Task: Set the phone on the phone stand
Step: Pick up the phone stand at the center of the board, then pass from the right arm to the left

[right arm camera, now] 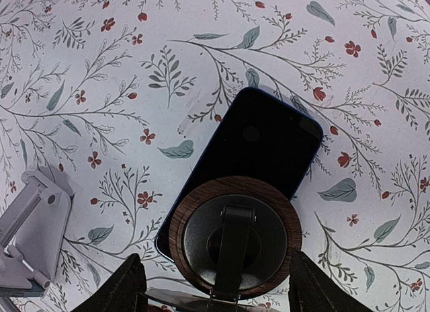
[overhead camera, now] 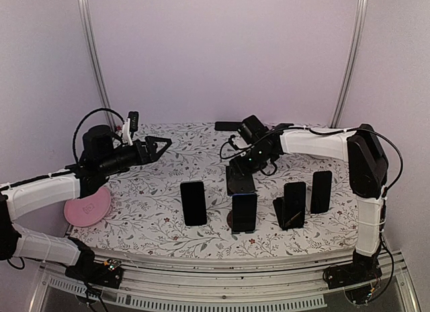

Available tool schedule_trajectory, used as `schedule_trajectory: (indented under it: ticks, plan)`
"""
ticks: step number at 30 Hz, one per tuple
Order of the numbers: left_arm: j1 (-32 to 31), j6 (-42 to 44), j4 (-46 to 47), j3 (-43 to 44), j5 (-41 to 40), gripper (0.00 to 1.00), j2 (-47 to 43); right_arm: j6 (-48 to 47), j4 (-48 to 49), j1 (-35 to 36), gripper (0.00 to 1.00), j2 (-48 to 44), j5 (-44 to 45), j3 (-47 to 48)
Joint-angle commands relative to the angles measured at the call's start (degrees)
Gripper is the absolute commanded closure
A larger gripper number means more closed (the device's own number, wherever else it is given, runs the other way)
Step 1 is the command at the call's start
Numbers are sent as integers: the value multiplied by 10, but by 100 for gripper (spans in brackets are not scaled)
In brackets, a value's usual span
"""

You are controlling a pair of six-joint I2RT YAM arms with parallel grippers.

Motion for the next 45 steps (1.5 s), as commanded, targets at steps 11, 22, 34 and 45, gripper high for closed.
schedule_trajectory:
  ticks: [11,22,34,45]
  plan:
    - [5,-11,26,-10,29,8,-10,15,-1,4,60,-21,10,64]
    - [-23,15,28,31,30,23,36,31,10,4,60,-10,-23,130]
    - [-77,66,14,105,10,59,121,94,105,7,60,-3,-88,167]
    - [-107,106,0,144,-1,83,177,140,157,26,60,20,-139,197]
